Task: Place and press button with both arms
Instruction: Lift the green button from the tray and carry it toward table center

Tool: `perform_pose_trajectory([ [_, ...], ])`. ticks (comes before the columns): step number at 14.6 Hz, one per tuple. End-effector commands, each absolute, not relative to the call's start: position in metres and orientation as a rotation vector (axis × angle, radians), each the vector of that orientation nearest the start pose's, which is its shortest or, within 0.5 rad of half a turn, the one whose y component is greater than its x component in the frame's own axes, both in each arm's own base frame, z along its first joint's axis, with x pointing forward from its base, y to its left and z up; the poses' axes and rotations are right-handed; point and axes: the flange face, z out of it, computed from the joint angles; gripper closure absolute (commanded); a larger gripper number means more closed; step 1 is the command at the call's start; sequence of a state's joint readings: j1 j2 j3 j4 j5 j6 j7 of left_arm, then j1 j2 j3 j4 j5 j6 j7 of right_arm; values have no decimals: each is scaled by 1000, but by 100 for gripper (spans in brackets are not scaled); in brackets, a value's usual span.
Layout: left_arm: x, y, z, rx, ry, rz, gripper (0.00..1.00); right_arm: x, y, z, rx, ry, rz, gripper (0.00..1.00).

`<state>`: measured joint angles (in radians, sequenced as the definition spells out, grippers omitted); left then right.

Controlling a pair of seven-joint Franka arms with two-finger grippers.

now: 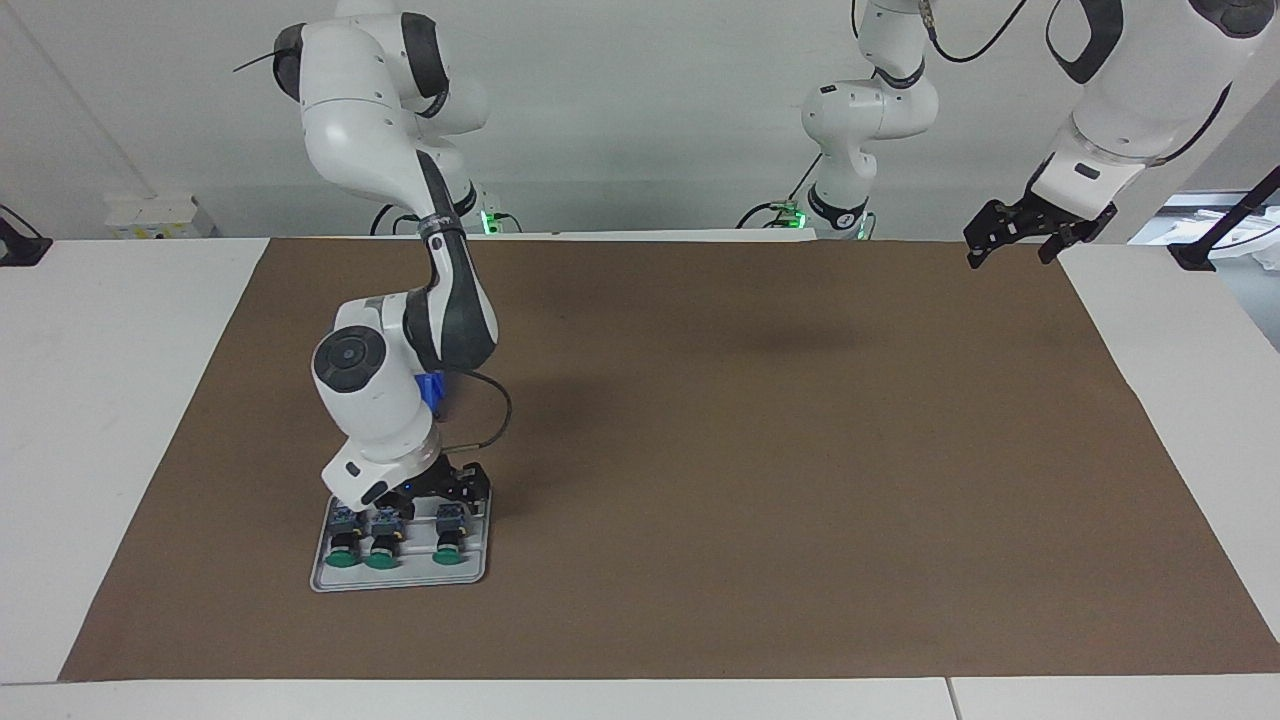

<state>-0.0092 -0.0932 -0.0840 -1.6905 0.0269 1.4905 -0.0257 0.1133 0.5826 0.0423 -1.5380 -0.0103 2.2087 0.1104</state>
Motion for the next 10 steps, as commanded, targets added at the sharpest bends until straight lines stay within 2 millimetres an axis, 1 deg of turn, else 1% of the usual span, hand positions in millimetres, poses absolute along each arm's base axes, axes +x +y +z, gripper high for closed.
perform_pose_trajectory([
  [1,505,-47,614,-3080,110,154,0,703,108,308,-3098,-54,-148,8],
  [3,505,-44,613,-3080,105,159,0,703,102,294,-3102,-80,-157,9],
  [4,505,-45,614,-3081,108,155,0,702,102,290,-3102,-83,-157,12],
  [5,505,-45,614,-3081,103,154,0,702,102,290,-3103,-89,-158,14],
  [8,506,-45,614,-3081,103,145,0,701,99,287,-3103,-120,-163,15],
  [9,506,-45,613,-3081,104,147,0,700,96,285,-3105,-119,-157,17],
  [10,505,-47,614,-3081,106,145,0,701,94,287,-3105,-115,-157,22],
])
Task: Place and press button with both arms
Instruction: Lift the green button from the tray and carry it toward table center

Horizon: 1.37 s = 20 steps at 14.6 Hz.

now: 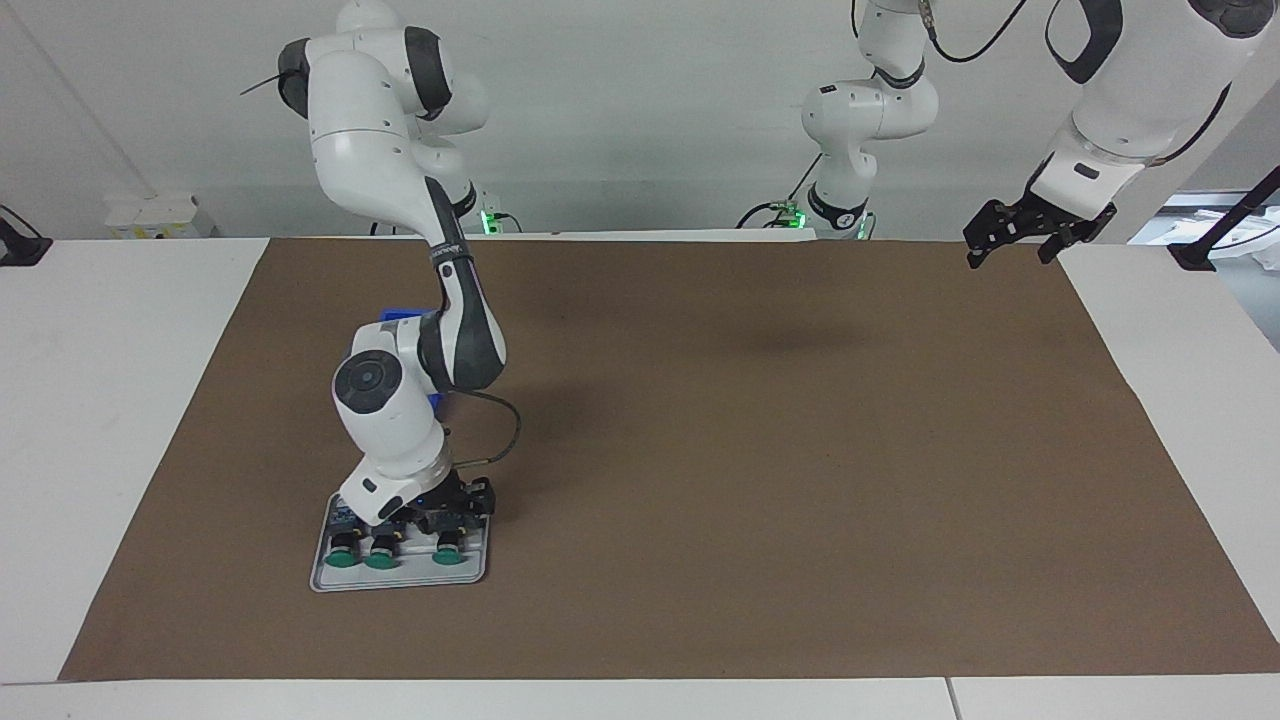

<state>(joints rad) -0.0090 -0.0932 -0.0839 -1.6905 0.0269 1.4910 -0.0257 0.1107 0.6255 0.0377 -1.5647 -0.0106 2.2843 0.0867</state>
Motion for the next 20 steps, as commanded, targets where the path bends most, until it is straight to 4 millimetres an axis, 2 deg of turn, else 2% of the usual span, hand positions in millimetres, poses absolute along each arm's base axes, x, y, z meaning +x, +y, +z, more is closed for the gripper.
perform_pose_trajectory([
  [1,505,-47,614,-3081,106,145,0,701,94,287,-3106,-115,-147,28],
  [3,506,-48,613,-3081,108,145,0,701,94,288,-3107,-115,-140,43],
  [4,506,-48,614,-3081,108,142,0,700,94,289,-3109,-117,-138,58],
  [5,506,-48,614,-3081,113,142,0,701,94,292,-3111,-117,-115,80],
  [6,506,-47,614,-3081,113,143,0,702,95,297,-3113,-117,-100,92],
  [7,506,-47,614,-3082,113,140,0,703,97,304,-3112,-116,-95,100],
  [9,505,-48,614,-3081,111,142,0,703,102,321,-3113,-111,-59,100],
  [11,505,-49,614,-3081,113,142,0,697,108,346,-3110,-94,-21,100],
  [13,505,-49,614,-3081,118,142,0,684,111,375,-3115,49,26,100],
  [16,505,-49,614,-3080,120,147,0,659,170,398,-3119,287,98,100],
  [20,504,-50,614,-3079,115,154,0,627,259,398,-3084,629,99,100],
])
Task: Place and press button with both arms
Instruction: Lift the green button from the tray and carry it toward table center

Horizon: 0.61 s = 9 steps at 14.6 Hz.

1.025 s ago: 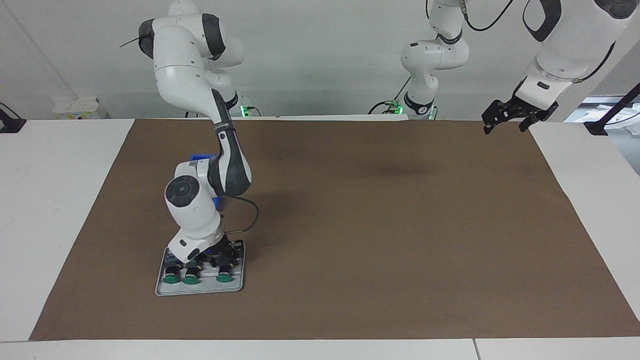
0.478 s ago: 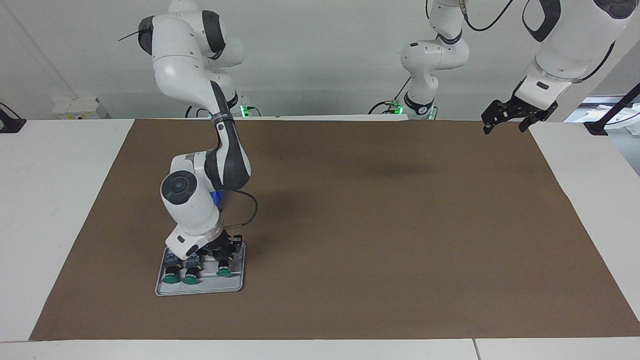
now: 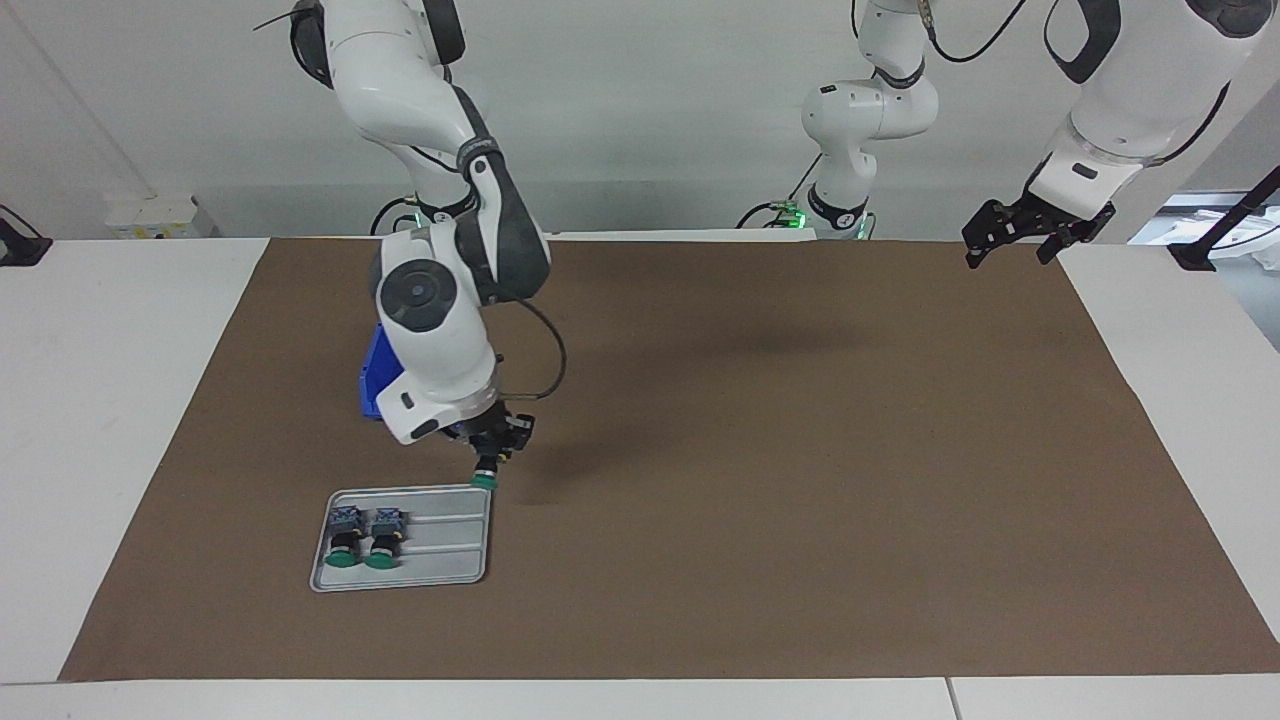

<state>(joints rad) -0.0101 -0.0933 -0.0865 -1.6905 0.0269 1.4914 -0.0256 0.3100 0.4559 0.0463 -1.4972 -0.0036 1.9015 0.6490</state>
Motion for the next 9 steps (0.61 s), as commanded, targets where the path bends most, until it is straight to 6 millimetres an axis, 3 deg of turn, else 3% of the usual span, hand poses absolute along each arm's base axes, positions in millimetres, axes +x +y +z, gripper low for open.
perform_pose_trajectory([
  [1,504,-50,614,-3079,115,154,0,618,281,398,-3055,771,92,100],
  [6,505,-48,614,-3080,108,152,0,570,382,380,-2821,1428,78,100],
  [9,504,-49,613,-3080,110,156,0,565,416,355,-2445,1925,49,97],
])
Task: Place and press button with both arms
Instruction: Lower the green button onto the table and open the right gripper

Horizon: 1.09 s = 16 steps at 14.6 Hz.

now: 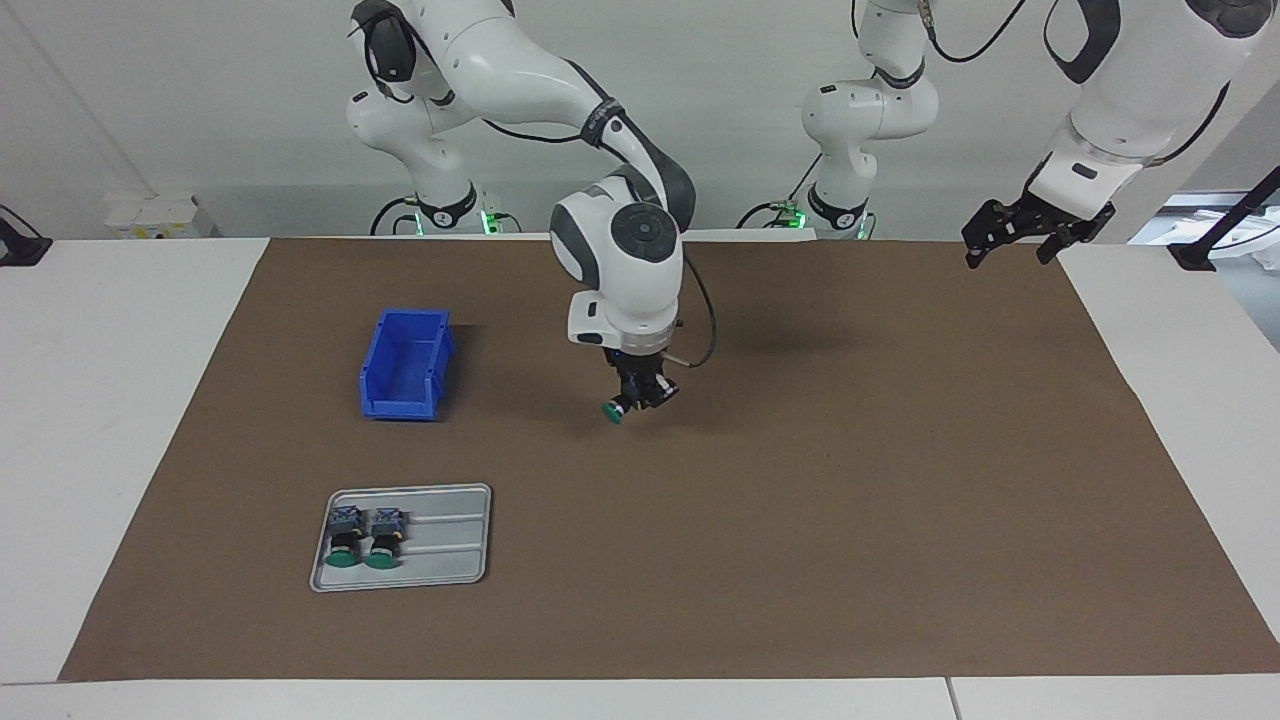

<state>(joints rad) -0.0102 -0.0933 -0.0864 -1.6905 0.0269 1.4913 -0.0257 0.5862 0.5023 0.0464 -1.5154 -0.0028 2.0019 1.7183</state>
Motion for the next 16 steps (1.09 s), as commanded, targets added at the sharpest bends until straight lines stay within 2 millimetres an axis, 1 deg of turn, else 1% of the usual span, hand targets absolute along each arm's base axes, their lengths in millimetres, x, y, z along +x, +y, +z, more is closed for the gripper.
perform_pose_trajectory([
  [1,504,-49,614,-3080,110,154,0,563,424,347,-2301,2079,71,96],
  [2,505,-49,614,-3080,113,152,0,561,429,330,-2230,2180,89,96],
  [3,505,-50,614,-3080,115,149,0,553,448,322,-2206,2194,91,96],
  [4,505,-49,614,-3080,113,152,0,544,466,310,-2190,2189,102,96],
  [6,505,-49,613,-3079,112,159,0,547,465,303,-2145,2225,96,96],
  [8,505,-48,614,-3080,110,152,0,542,470,302,-2138,2230,99,96],
  [9,505,-46,614,-3080,106,154,0,542,470,303,-2128,2240,99,95],
  [10,505,-45,613,-3081,103,154,0,541,470,301,-2131,2240,99,92],
  [11,506,-46,614,-3081,103,150,0,540,471,301,-2123,2230,97,82],
  [12,506,-45,614,-3081,110,148,0,541,472,301,-2116,2220,95,69],
  [13,506,-44,614,-3081,108,150,0,542,471,301,-2130,2204,90,34],
  [14,506,-42,614,-3082,110,150,0,543,470,302,-2145,2192,82,15],
  [15,506,-42,614,-3082,106,148,0,544,470,307,-2151,2171,80,1],
  [16,506,-43,613,-3082,96,150,0,550,466,315,-2141,2161,78,1],
])
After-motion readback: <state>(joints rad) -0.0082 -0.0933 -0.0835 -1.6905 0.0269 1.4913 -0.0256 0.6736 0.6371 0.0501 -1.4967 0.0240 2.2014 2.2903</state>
